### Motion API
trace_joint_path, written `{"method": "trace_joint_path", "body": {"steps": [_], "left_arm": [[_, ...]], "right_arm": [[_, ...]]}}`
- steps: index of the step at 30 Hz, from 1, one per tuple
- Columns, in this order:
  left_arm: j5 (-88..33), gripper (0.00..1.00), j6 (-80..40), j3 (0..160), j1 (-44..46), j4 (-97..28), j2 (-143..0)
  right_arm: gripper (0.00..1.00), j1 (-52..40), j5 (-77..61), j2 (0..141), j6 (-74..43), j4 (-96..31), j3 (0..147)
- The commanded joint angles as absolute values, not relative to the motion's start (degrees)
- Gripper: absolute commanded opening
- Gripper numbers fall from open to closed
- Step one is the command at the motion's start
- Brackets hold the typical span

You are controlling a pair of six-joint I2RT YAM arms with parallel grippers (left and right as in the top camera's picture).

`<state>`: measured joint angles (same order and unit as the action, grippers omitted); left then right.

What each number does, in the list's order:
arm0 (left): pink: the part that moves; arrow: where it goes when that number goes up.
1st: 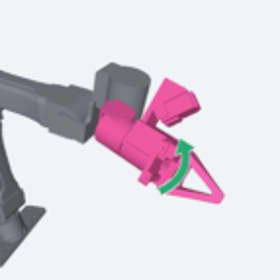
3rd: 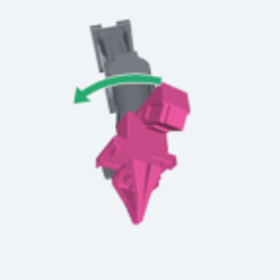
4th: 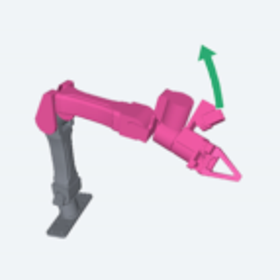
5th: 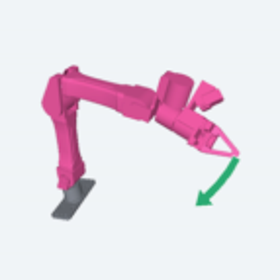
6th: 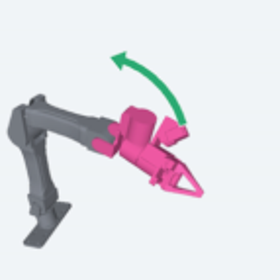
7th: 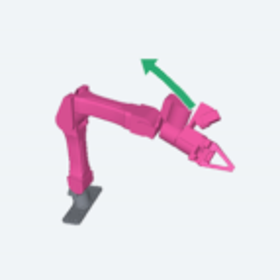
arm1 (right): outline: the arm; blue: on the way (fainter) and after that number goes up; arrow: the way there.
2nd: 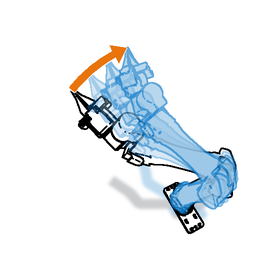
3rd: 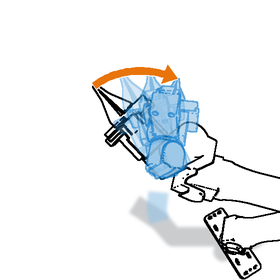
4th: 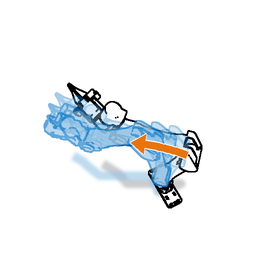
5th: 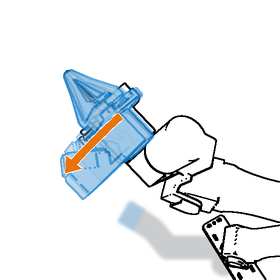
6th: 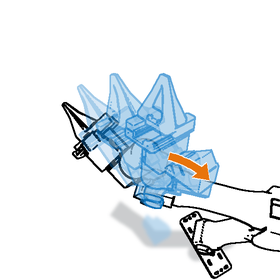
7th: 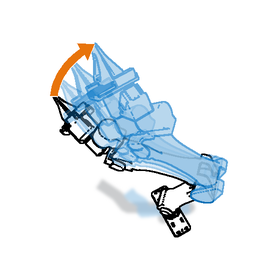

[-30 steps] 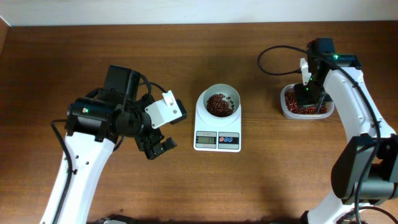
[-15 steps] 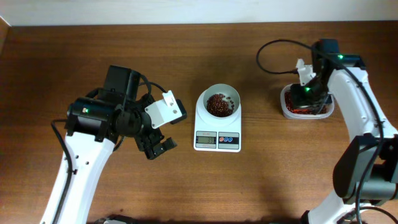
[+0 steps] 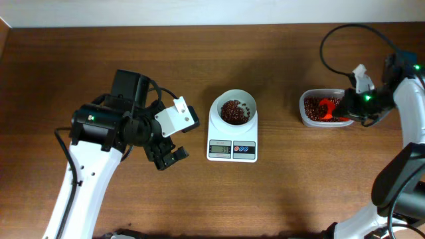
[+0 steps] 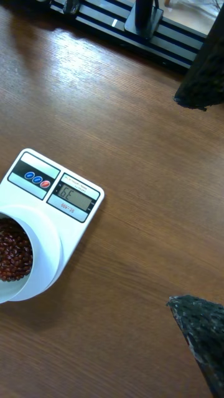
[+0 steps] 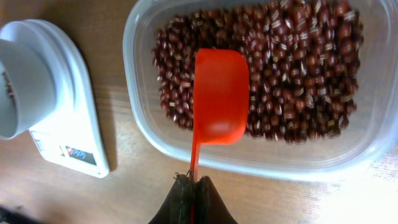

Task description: Scoop and weigh 50g on scale

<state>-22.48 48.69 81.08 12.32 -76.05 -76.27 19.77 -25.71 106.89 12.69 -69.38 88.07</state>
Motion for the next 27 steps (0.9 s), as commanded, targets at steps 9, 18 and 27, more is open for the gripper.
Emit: {"method": "trace_joint_path", "body": {"steps": [9,18,27], "left_arm": [[-22.7,0.99,49.6,80.6,12.1,-76.1,-75.5],[-22.7,0.99,49.6,80.6,12.1,-76.1,-75.5],[-22.7,0.99,49.6,80.6,12.1,-76.1,-75.5]], "right_arm": [[0.04,27.8,-40.8,107.4,18.6,-72.7,88.3],[0.04,29.4,-49.8,107.4,23.2,-77.4,88.3],[0.04,26.3,-58.2,107.4,23.8,-79.6,88.3]]}}
